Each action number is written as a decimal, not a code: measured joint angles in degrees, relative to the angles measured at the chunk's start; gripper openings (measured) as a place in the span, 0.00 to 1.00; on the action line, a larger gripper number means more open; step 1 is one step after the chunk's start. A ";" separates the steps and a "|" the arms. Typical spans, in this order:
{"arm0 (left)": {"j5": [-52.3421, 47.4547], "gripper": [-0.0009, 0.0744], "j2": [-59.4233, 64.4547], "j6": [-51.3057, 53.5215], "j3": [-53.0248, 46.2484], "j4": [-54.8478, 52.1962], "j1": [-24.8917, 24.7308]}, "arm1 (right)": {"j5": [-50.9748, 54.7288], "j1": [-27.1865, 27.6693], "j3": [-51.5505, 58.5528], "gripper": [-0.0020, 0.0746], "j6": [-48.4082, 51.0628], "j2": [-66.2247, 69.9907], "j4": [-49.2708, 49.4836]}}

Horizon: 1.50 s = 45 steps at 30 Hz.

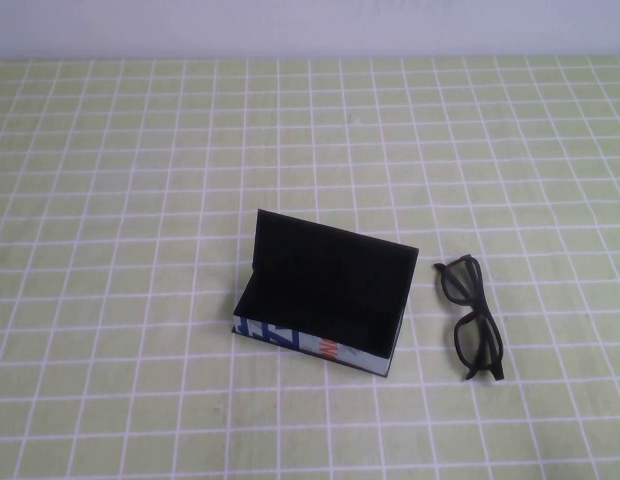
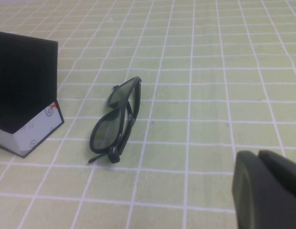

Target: Take glasses out of glasses case

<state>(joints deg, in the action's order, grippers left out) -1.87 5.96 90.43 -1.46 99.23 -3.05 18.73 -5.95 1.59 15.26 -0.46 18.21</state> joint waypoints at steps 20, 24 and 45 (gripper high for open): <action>1.87 0.01 0.00 -17.62 1.95 -24.52 0.00 | 0.04 0.00 0.00 0.00 0.00 0.00 -0.12; 4.05 0.01 0.00 -52.03 3.37 -59.12 0.00 | 0.04 0.00 0.00 0.00 0.00 0.00 -0.12; -18.28 0.01 -6.52 -86.40 0.04 -95.96 0.00 | 0.14 0.00 0.00 0.00 0.05 0.00 -0.12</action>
<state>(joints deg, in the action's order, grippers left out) -20.15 -0.56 4.03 -1.41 3.27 -3.05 18.87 -5.95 1.59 15.31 -0.46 18.09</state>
